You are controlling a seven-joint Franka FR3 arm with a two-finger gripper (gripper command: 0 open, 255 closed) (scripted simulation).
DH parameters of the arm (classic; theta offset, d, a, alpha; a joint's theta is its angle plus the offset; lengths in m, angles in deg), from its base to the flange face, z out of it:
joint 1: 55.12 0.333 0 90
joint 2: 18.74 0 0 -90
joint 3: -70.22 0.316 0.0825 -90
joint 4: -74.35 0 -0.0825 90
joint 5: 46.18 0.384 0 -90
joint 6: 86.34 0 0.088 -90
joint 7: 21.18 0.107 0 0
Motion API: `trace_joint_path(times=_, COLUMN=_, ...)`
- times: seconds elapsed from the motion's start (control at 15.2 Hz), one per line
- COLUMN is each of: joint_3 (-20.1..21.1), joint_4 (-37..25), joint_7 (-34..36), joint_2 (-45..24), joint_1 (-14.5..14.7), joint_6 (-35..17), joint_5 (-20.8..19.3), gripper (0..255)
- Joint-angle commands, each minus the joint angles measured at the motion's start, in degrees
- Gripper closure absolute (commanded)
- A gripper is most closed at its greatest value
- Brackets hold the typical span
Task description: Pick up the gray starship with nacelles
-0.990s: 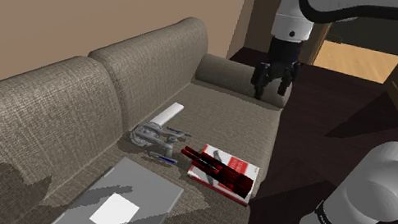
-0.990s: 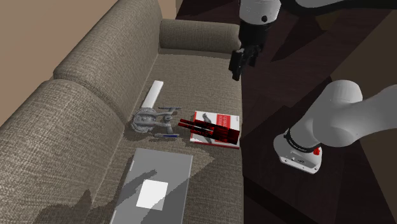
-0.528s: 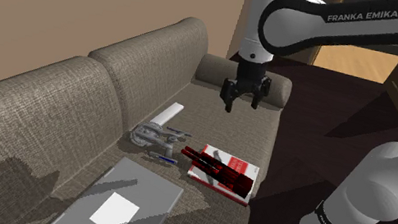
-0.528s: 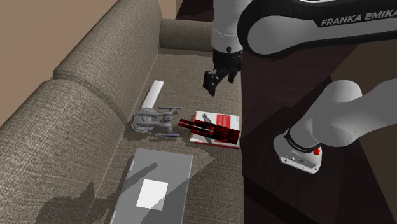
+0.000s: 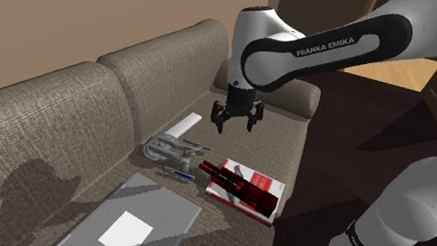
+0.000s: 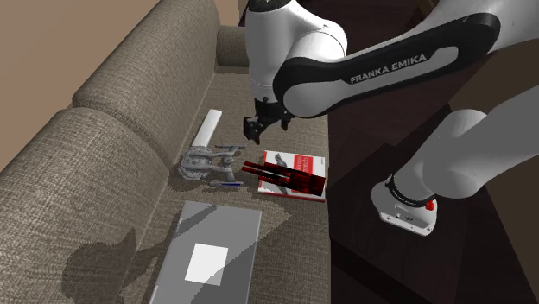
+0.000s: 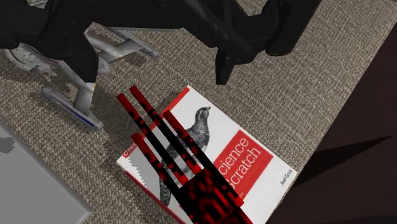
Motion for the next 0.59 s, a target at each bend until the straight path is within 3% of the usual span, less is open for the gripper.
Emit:
trace_joint_path(times=0.0, joint_3=1.96, joint_4=-1.45, joint_7=4.61, joint_2=-4.74, joint_1=-0.58, joint_6=-3.49, joint_5=-2.13, gripper=0)
trace_joint_path(times=0.26, joint_3=4.15, joint_4=-5.88, joint_7=13.87, joint_2=-14.51, joint_1=-1.34, joint_6=-8.34, joint_5=-8.6, gripper=0)
trace_joint_path(times=0.53, joint_3=3.99, joint_4=-11.79, joint_7=23.4, joint_2=-24.58, joint_1=-0.32, joint_6=-11.25, joint_5=-16.43, gripper=0)
